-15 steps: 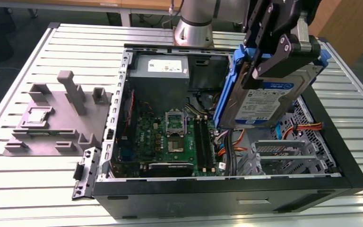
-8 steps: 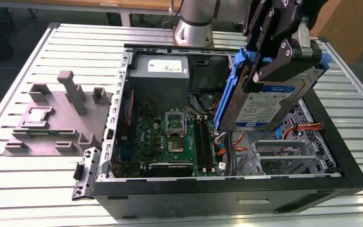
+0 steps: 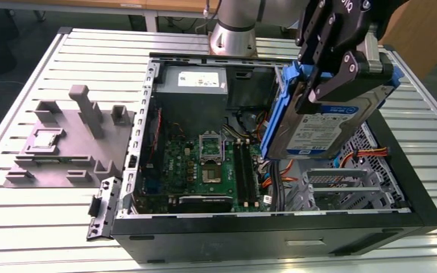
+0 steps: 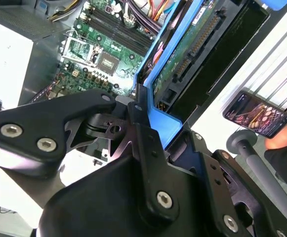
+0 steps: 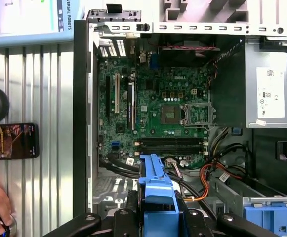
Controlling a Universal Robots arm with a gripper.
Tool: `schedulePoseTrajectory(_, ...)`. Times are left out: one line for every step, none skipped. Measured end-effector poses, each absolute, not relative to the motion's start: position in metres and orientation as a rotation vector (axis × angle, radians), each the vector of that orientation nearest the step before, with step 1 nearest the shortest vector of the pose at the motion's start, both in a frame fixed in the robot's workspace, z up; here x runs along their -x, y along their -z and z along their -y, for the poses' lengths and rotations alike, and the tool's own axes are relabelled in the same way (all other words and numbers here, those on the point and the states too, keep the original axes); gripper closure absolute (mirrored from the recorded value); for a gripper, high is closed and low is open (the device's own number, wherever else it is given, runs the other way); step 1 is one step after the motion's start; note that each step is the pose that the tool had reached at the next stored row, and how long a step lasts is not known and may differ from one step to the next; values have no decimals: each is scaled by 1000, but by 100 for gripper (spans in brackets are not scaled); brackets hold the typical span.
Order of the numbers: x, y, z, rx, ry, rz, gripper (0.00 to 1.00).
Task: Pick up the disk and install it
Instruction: 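Insert the disk into the insertion slot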
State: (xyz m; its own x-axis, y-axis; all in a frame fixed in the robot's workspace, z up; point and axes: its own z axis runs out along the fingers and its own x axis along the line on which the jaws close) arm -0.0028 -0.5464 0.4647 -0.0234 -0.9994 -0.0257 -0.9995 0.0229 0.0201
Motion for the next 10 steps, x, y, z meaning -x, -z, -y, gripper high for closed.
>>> schedulePoseTrajectory(2, -465, 546, 2192, -51, -2244, 63)
schedulePoseTrajectory(1, -465, 546, 2192, -51, -2244, 63)
schedulePoseTrajectory(-1, -464, 546, 2192, -51, -2244, 63)
schedulePoseTrajectory(-2, -464, 546, 2192, -51, -2244, 63)
schedulePoseTrajectory(-2, -464, 546, 2192, -51, -2244, 63)
schedulePoseTrajectory(-3, -464, 546, 2192, -51, -2244, 63)
schedulePoseTrajectory(-4, -464, 546, 2192, -51, -2244, 63)
schedulePoseTrajectory(-4, -464, 547, 2192, -51, -2244, 63)
schedulePoseTrajectory(-4, -464, 547, 2192, -51, -2244, 63)
schedulePoseTrajectory(-4, -463, 547, 2192, -51, -2244, 63)
